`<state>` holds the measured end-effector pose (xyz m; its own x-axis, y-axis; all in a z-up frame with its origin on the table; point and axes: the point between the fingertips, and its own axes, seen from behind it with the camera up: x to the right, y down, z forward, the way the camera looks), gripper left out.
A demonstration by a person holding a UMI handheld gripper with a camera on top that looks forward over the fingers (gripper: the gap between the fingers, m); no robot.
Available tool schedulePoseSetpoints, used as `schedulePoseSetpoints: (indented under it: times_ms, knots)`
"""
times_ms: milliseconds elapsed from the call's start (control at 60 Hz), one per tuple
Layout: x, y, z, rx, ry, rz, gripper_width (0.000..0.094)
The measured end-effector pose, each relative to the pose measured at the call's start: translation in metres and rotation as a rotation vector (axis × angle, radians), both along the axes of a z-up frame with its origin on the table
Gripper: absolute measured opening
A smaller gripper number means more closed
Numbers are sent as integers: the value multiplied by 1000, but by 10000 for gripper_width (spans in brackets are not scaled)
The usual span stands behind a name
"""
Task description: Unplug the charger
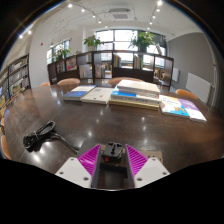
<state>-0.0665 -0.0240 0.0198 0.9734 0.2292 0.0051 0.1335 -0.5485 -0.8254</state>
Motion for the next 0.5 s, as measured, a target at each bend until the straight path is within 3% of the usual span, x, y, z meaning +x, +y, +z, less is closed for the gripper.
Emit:
schedulePoseSetpoints:
  times_ms: [17, 33, 233, 333, 350, 433, 500]
  knots:
    - [-1, 3, 2, 11, 12, -6, 412]
    - [-1, 4, 1, 13, 21, -15, 300]
    - [4, 6, 0, 35, 38, -110, 166]
    - [5, 7, 5, -83, 61, -170, 119]
    - [5, 7, 25, -55, 61, -167, 119]
    - [19, 42, 206, 277, 118, -141, 119]
    - [61, 56, 316, 450, 41, -162, 117]
